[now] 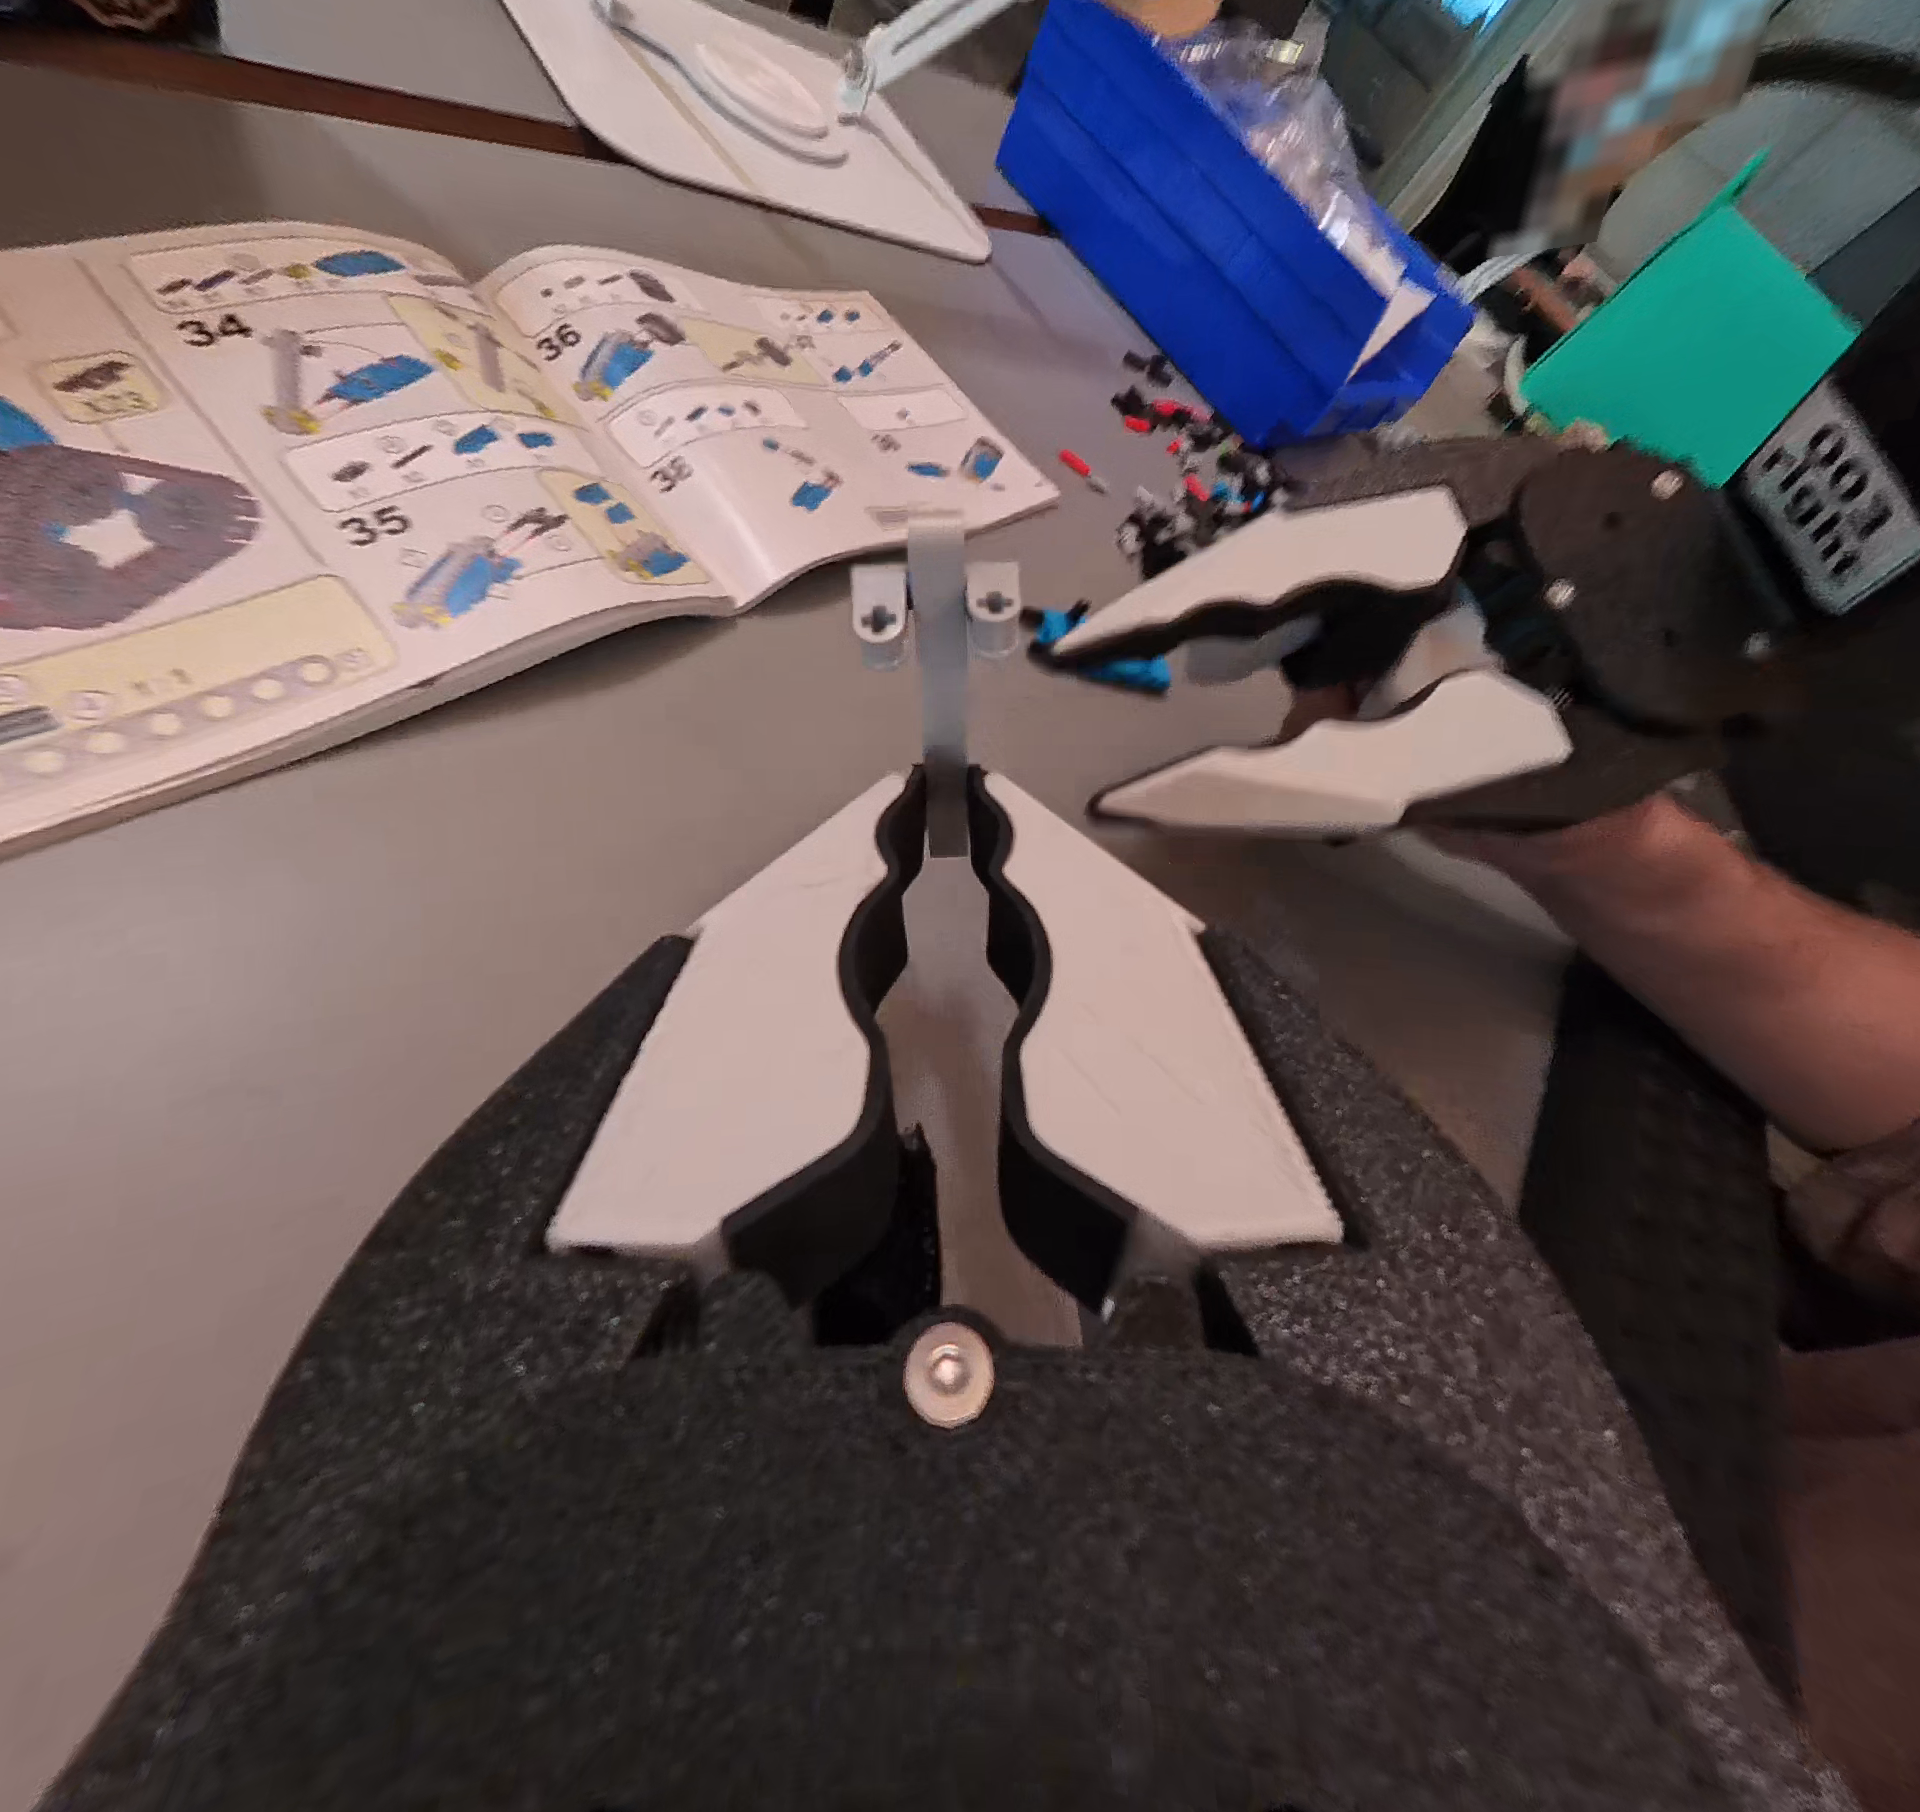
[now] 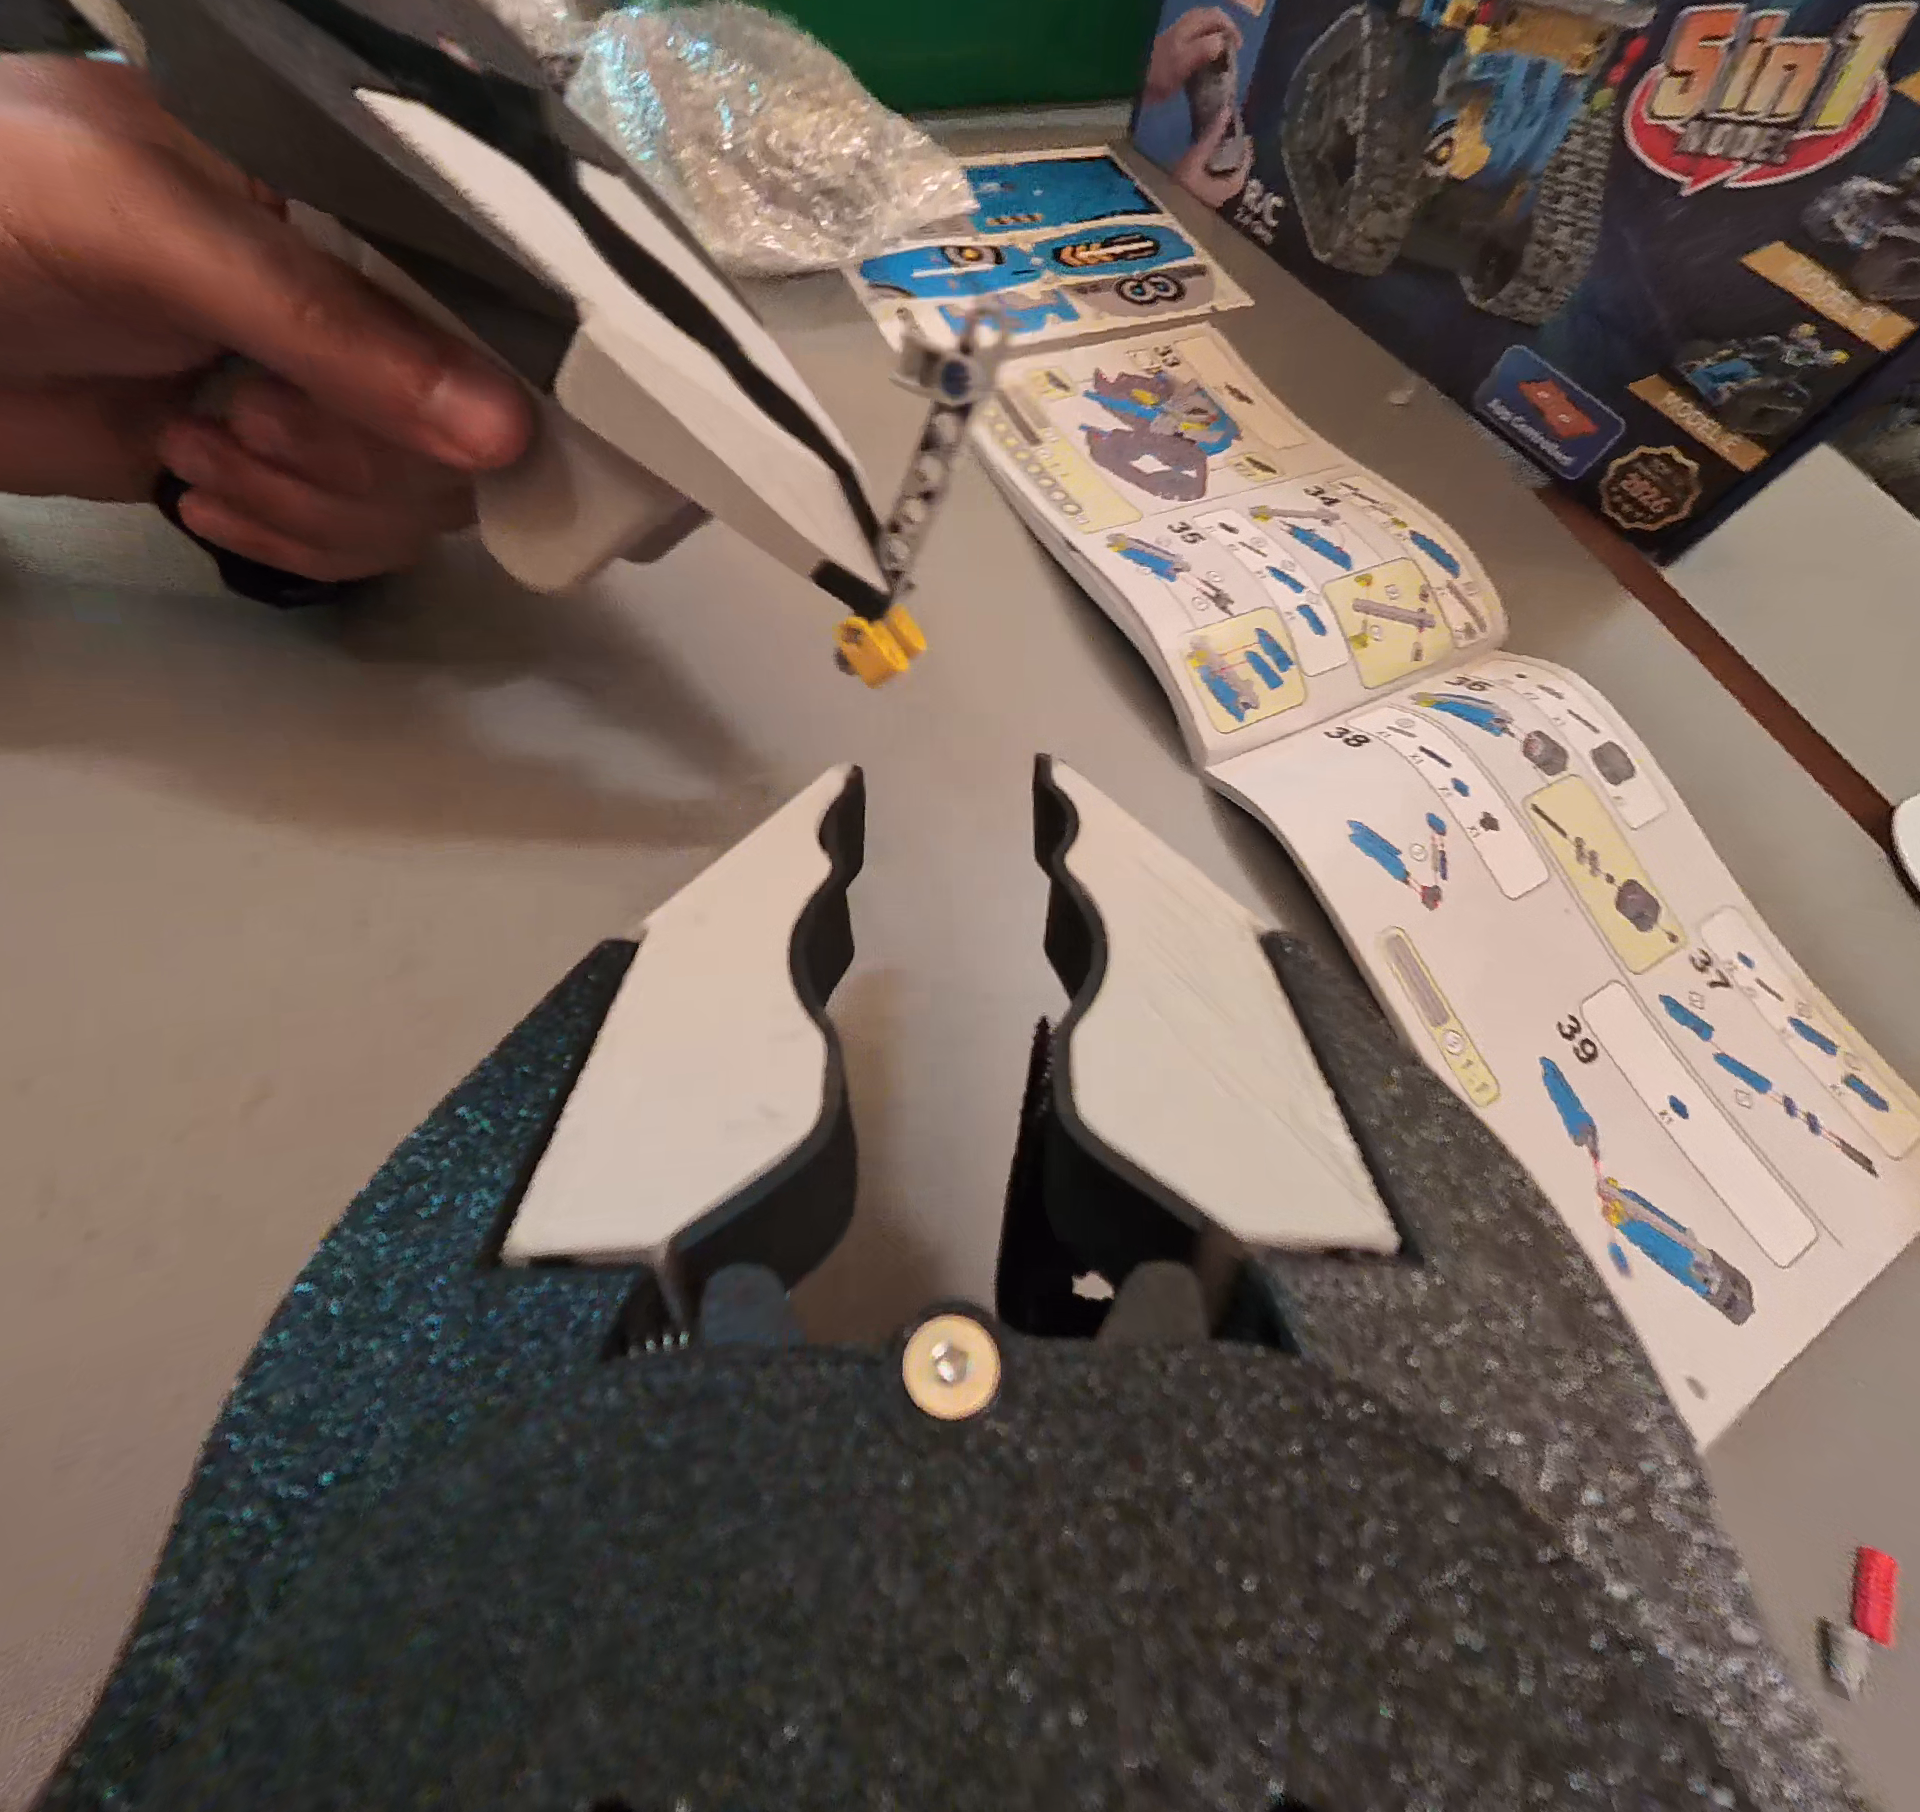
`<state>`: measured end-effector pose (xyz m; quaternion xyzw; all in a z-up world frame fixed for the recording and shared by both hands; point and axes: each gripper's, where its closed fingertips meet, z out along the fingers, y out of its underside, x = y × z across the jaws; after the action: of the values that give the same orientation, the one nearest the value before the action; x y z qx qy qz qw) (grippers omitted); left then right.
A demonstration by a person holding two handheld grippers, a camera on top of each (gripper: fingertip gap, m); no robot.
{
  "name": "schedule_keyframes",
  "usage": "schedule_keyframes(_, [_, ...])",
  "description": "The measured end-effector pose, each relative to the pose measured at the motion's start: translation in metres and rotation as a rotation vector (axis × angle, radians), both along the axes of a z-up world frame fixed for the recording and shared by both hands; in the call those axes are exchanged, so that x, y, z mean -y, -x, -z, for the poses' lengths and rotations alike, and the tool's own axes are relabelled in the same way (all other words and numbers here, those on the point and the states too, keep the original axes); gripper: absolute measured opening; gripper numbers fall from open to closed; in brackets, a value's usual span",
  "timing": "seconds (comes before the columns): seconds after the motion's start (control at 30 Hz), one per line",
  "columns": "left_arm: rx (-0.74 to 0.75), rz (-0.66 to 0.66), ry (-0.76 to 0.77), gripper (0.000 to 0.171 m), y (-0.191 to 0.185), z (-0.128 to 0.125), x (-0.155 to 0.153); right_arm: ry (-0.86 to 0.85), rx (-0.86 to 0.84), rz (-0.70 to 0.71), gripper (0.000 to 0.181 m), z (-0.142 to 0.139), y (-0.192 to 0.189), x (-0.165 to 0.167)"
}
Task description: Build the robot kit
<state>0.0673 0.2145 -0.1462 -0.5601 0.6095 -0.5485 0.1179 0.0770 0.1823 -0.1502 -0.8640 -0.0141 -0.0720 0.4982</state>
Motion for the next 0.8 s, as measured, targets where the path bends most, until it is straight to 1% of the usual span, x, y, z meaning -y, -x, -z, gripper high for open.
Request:
schedule_keyframes(0.03, [-0.009, -0.013, -0.051, 0.007, 0.0, 0.004, -0.007, -0.01, 0.0, 0.015, 0.032, -0.001, -0.005, 0.002])
schedule_keyframes(0.1, [0.002, -0.09, -0.153, 0.007, -0.001, 0.012, -0.023, -0.016, 0.0, 0.036, 0.03, 0.001, -0.015, 0.005])
schedule_keyframes(0.17, [0.013, -0.153, -0.223, 0.007, 0.0, 0.017, -0.032, -0.012, -0.013, 0.066, 0.028, 0.002, -0.024, 0.008])
schedule_keyframes(0.33, [0.114, -0.161, -0.349, 0.007, -0.003, 0.003, -0.036, -0.053, -0.08, 0.091, 0.026, -0.005, -0.027, 0.009])
schedule_keyframes(0.37, [0.137, -0.18, -0.363, 0.007, -0.004, -0.002, -0.039, -0.055, -0.084, 0.089, 0.026, -0.006, -0.026, 0.009])
schedule_keyframes(0.43, [0.17, -0.194, -0.342, 0.007, -0.007, -0.01, -0.041, -0.055, -0.076, 0.09, 0.025, -0.006, -0.027, 0.01])
schedule_keyframes(0.53, [0.16, -0.174, -0.279, 0.007, -0.01, -0.012, -0.04, -0.048, -0.073, 0.096, 0.023, -0.005, -0.028, 0.01])
schedule_keyframes(0.6, [0.178, -0.171, -0.253, 0.007, -0.008, -0.018, -0.041, -0.049, -0.092, 0.093, 0.023, -0.004, -0.027, 0.009])
schedule_keyframes(0.67, [0.192, -0.177, -0.274, 0.007, -0.005, -0.021, -0.045, -0.05, -0.106, 0.087, 0.023, -0.003, -0.026, 0.008])
schedule_keyframes(0.73, [0.226, -0.193, -0.343, 0.007, -0.001, -0.027, -0.054, -0.046, -0.106, 0.084, 0.023, -0.002, -0.025, 0.008])
schedule_keyframes(0.8, [0.277, -0.159, -0.36, 0.007, 0.005, -0.036, -0.052, -0.045, -0.098, 0.082, 0.023, -0.002, -0.025, 0.008])
